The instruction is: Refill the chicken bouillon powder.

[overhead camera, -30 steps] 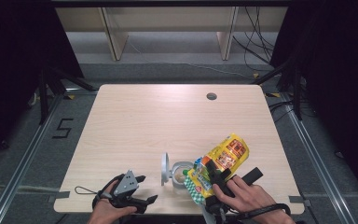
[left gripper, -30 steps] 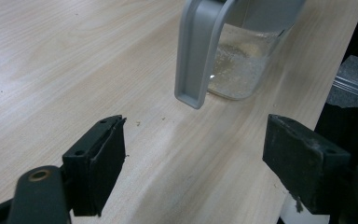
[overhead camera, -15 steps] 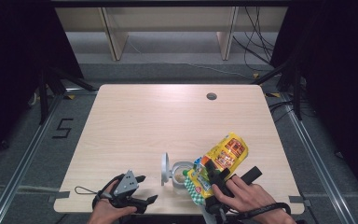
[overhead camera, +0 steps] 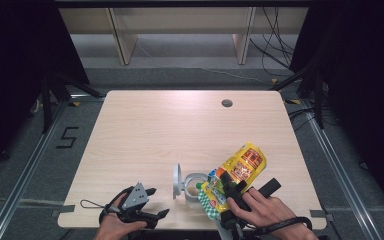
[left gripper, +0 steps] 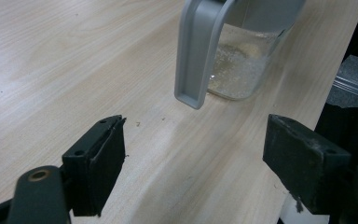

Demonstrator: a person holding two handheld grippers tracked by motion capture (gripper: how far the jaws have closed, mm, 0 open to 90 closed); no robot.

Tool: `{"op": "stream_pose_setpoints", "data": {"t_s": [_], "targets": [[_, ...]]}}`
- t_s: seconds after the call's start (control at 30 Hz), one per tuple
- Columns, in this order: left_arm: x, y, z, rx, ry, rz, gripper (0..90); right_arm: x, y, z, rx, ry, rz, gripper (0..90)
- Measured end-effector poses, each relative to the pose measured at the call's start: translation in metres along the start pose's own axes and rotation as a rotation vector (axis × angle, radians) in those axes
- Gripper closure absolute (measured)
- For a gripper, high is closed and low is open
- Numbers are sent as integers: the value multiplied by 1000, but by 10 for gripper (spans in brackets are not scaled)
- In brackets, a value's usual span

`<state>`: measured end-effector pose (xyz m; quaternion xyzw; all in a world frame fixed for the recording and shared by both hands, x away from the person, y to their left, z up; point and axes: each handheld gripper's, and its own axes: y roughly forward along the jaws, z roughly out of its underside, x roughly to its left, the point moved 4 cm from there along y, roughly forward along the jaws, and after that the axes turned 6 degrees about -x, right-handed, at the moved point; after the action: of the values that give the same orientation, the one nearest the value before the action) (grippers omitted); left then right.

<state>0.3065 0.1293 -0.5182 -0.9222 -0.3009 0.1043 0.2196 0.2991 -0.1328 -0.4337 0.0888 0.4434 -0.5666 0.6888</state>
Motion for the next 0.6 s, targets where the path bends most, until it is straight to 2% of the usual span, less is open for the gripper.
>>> {"op": "stream_pose_setpoints", "data": {"t_s": [0.07,0.1,0.13,0.17,0.33,0.37,0.57,0.6], "targets": [[1,0,0,5,11,-1,202,-1,0,1,-2,-13,-1,670],[2,0,0,16,22,-1,202,0,0,1,0,-1,-1,670],[0,0,0,7,-1,1,202,0,0,1,-2,0,-1,670],[0,0,0,3,-3,3,202,0,0,0,-5,-13,-1,670],[0,0,0,6,-2,1,201,0,0,0,-2,-2,-2,670],[0,0,0,2,-3,1,201,-1,1,0,0,-17,-1,670],[1,-1,-1,3,1,1,201,-2,1,-2,-7,-18,-1,670],[0,-1,-1,3,-3,-1,201,-2,1,-1,-5,-2,-1,670]]}}
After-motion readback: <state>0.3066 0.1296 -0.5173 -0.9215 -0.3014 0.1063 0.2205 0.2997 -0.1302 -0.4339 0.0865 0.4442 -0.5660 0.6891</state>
